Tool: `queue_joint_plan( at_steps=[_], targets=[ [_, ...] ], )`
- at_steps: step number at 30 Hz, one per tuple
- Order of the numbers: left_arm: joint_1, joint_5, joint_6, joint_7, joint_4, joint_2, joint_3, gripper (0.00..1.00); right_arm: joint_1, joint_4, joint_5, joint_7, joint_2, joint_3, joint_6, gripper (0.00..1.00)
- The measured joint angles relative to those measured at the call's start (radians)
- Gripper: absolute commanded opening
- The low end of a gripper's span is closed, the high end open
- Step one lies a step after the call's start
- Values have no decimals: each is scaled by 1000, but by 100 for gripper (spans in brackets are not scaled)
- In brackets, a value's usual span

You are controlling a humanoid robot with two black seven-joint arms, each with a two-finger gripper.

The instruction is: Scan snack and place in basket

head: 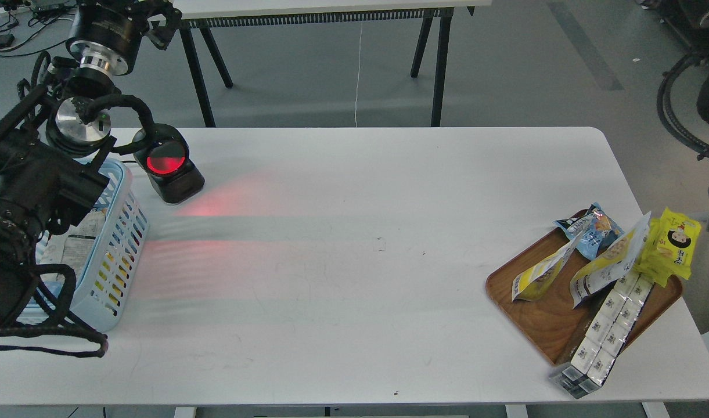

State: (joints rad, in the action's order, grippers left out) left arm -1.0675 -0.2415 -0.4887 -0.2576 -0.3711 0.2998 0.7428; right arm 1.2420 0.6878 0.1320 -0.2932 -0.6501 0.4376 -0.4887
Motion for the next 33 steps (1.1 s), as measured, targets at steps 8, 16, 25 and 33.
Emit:
queue_joint_plan(
  at_steps=[8, 16, 25, 33],
  targets=[
    [3, -1, 0, -1, -3, -2, -1, 100, 256, 162, -335, -21, -56, -228, 0, 98],
    [3, -1, 0, -1, -4, -1, -3, 100, 357, 430, -854, -28, -78, -274, -1, 98],
    [0, 4, 0, 0, -3, -1, -6, 100, 515, 688, -1245, -97, -66, -535, 0, 98],
    [-1, 5, 0, 0, 0, 21, -11, 100, 620, 923, -1550, -154, -75, -720, 0, 96]
  ],
)
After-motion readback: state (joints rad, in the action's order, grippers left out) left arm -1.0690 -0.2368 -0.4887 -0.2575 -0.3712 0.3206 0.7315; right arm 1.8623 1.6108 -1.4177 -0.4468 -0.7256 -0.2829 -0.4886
